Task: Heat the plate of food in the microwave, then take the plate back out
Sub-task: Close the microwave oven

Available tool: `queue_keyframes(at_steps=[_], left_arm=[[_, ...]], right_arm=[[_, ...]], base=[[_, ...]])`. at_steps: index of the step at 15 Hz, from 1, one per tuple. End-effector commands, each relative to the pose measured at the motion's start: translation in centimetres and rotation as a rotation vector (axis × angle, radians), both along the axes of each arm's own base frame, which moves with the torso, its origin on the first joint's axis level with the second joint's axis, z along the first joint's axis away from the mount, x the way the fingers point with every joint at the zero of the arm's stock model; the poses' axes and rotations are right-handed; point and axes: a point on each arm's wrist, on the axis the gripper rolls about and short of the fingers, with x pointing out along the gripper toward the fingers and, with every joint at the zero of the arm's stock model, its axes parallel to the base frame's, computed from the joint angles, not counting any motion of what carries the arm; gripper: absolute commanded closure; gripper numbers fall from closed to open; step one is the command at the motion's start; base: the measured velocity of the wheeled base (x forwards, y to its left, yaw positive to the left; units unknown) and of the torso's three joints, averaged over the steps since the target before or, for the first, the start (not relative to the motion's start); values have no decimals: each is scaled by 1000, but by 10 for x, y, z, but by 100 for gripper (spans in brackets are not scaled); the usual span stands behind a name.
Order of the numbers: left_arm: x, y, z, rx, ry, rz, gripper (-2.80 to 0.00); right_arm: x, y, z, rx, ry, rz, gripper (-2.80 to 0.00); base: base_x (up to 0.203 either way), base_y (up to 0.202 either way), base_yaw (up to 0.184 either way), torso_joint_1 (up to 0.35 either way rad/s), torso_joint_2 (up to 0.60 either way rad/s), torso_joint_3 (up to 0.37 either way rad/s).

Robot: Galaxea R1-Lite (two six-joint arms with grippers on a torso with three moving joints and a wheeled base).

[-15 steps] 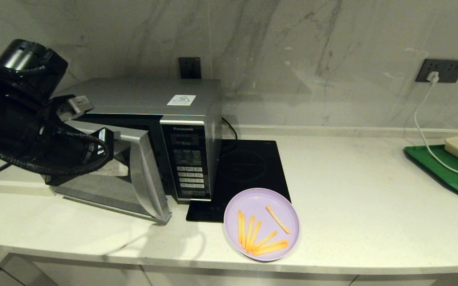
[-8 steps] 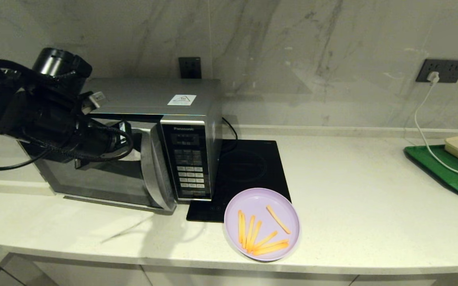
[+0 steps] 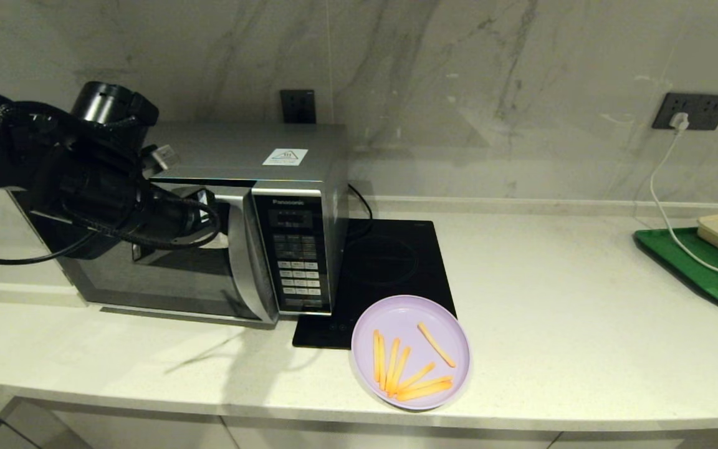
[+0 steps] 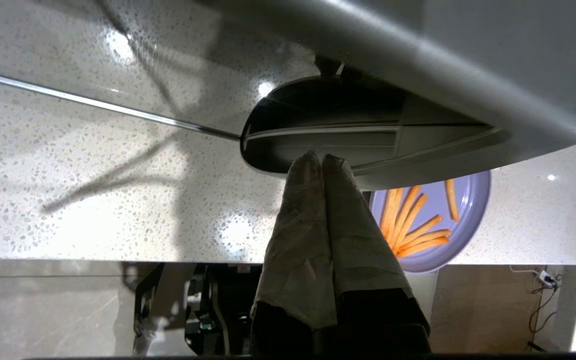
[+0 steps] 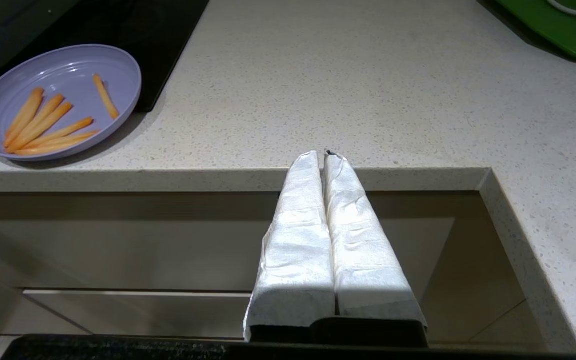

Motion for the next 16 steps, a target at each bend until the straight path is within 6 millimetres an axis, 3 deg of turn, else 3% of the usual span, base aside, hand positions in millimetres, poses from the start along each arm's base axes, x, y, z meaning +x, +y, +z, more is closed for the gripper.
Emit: queue_keyframes(at_steps=[1,10,14,16], left_arm=[[3,-1,6,-15,-43,0,0],[17,-4,6,-28,-121,1,0],[16,-4,8,-28,-128,2,0],[4,-3,19,-37,-154,-2,0]], right_arm=[[0,0,0,1,1,-1,0],[0,0,0,1,1,-1,0],[0,0,0,1,1,-1,0],[0,0,0,1,1,-1,0]], base=[[0,0,0,0,0,0],[0,0,0,0,0,0],[0,0,0,0,0,0],[0,0,0,0,0,0]])
